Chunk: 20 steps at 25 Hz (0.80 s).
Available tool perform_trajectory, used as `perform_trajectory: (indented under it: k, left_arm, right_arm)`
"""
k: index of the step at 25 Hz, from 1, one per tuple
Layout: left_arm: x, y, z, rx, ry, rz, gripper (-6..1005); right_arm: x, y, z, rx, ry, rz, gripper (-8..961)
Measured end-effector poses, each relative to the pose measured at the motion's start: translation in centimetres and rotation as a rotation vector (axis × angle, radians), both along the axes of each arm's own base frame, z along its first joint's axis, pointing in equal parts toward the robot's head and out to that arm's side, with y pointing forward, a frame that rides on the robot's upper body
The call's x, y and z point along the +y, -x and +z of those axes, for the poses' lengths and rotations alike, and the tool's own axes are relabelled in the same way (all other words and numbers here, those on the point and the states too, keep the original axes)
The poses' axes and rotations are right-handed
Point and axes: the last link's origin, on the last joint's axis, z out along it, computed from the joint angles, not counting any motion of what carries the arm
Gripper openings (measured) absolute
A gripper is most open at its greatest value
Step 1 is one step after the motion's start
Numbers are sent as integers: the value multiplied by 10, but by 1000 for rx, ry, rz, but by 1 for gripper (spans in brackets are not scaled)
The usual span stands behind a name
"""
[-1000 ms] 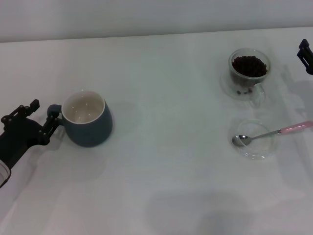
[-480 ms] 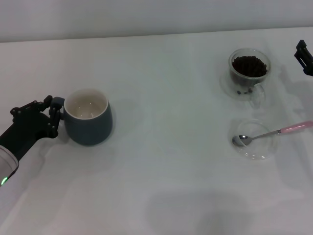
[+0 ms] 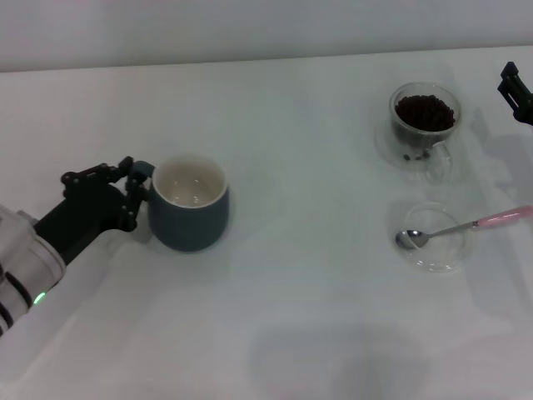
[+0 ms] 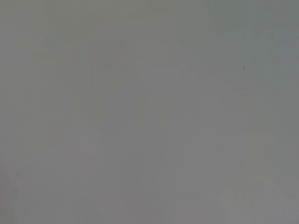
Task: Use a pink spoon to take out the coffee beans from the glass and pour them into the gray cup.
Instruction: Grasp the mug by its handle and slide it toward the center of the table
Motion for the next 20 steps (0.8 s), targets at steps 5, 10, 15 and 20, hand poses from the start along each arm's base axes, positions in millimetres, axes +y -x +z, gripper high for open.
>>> perform_trajectory:
  k: [5, 10, 15, 20]
  left_arm:
    - [-2, -11, -11, 16, 47, -51, 170]
    - [-5, -19, -19, 29, 85, -85, 166]
    - [-10, -26, -27, 28, 118, -119, 161]
    - [-13, -26, -30, 24, 122, -113, 156]
  right_arm:
    - [2, 1, 0, -2, 2, 6, 858]
    - [2, 1, 0, -4, 3, 7, 858]
    - [2, 2, 0, -4, 5, 9, 858]
    - [1, 2, 0, -4, 3, 13, 858]
